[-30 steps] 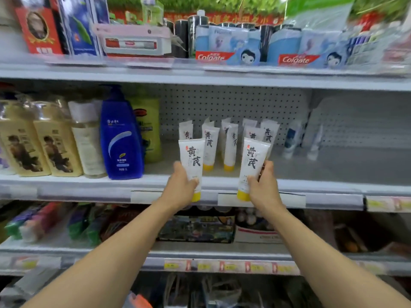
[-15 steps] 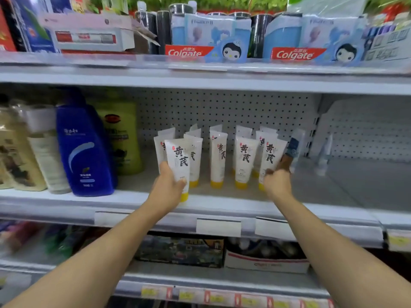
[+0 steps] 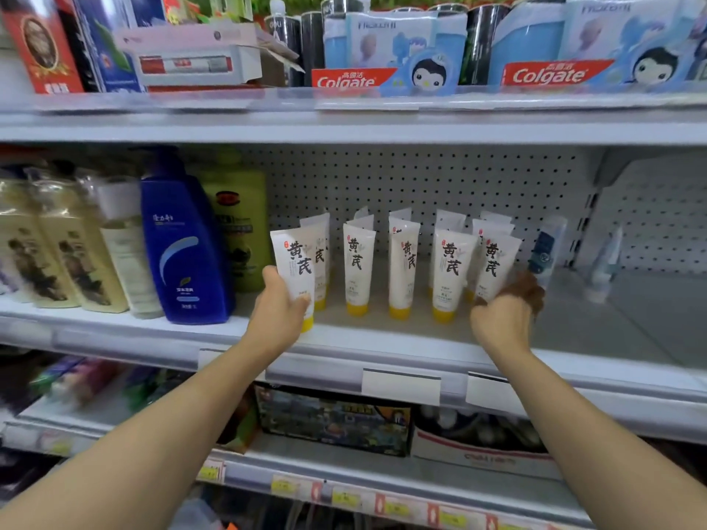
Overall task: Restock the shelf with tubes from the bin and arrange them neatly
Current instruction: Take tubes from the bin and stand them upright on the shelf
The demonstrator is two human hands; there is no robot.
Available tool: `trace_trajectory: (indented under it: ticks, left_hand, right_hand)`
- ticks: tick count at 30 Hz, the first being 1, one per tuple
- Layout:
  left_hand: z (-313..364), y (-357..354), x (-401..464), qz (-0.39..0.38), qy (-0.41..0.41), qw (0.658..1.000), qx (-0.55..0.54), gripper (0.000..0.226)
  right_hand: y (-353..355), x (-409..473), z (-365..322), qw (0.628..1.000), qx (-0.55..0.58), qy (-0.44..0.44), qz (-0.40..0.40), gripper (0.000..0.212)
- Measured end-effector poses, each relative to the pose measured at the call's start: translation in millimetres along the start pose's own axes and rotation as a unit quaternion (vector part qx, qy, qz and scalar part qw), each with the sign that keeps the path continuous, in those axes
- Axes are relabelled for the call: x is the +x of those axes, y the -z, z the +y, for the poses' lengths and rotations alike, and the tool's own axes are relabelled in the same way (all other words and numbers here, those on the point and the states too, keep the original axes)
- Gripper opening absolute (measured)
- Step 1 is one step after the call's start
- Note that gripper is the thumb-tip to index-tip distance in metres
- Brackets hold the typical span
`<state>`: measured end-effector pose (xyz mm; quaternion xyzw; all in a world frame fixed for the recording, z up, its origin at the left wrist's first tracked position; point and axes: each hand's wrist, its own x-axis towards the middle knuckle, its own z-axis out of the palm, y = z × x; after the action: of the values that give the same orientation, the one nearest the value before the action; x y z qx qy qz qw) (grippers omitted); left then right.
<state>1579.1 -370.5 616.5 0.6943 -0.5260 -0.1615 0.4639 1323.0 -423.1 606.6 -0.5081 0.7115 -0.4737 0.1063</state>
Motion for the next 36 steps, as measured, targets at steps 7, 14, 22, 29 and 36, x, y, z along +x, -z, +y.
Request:
trace_trajectory:
  ticks: [7,14,22,29,36]
  left_hand:
    - [-6,-3,4,0.000,0.008,1.000,0.014,0.028]
    - [-10,-14,11,-0.013,0.029,0.999,0.018,0.025]
    - [-11,-14,17,-0.047,0.043,0.997,0.045,0.038]
    - [-19,16,10,-0.051,0.029,0.991,0.123,0.056]
    - [-49,89,-15,-0.049,-0.015,0.982,0.180,0.045]
  right_hand:
    - [-6,-39,-13,0.983,-0.097,0.104,-0.120,0.051]
    - [-14,-66,-23,0.970,-0.087,0.153,-0.169,0.061]
    - [-17,-92,-34,0.959,-0.063,0.202,-0.190,0.065]
    - [-21,-127,-42,0.935,-0.092,0.259,-0.222,0.063]
    - [-40,-193,-63,0.883,-0.151,0.344,-0.280,0.062]
